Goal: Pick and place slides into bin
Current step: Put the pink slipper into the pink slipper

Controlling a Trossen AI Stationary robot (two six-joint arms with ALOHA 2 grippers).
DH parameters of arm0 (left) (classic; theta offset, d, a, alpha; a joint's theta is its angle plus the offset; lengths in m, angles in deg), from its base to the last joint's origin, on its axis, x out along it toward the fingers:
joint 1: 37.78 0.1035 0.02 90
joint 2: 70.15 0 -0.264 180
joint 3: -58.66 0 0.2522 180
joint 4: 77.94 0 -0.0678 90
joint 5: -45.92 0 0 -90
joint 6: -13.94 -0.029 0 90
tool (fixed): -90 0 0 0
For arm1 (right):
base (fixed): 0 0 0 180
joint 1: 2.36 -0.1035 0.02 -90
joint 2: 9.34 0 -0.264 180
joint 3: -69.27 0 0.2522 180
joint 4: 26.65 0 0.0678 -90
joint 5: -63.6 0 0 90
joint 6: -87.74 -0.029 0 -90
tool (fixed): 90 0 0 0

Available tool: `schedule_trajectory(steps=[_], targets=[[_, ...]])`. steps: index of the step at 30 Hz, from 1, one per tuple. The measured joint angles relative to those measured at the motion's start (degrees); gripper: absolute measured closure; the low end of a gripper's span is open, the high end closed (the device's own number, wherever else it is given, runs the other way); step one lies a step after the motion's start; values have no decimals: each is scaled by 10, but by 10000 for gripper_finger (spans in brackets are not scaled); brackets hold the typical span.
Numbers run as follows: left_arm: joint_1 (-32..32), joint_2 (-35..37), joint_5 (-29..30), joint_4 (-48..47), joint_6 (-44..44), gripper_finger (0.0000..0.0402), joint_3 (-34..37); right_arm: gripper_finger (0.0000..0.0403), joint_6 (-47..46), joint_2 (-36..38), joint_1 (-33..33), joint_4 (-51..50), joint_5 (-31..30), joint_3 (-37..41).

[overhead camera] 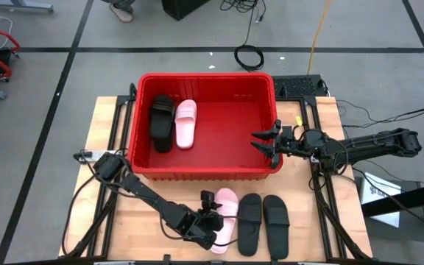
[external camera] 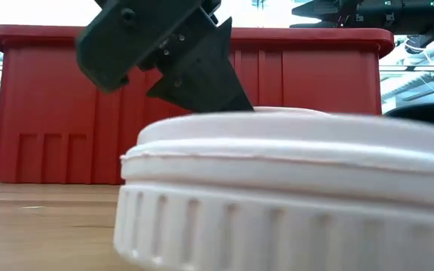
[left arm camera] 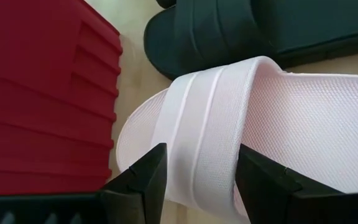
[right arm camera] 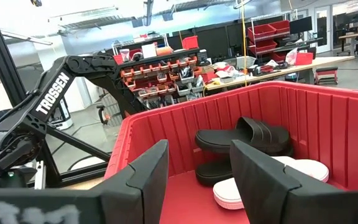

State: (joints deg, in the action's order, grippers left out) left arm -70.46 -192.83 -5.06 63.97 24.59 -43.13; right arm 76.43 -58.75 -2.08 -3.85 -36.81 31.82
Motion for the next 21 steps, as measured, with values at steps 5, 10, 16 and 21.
schedule_trajectory(steps=[5, 10, 16, 21], targets=[[1, 0, 0, 0, -7, 251, 0, 238, 0, 0, 0, 0, 0, 0], [3, 0, -19, 5, -3, 317, 0, 238, 0, 0, 0, 0, 0, 0], [11, 2, -50, 11, 6, 382, 0, 238, 0, 0, 0, 0, 0, 0], [13, 2, -58, 11, 6, 395, 0, 238, 0, 0, 0, 0, 0, 0]])
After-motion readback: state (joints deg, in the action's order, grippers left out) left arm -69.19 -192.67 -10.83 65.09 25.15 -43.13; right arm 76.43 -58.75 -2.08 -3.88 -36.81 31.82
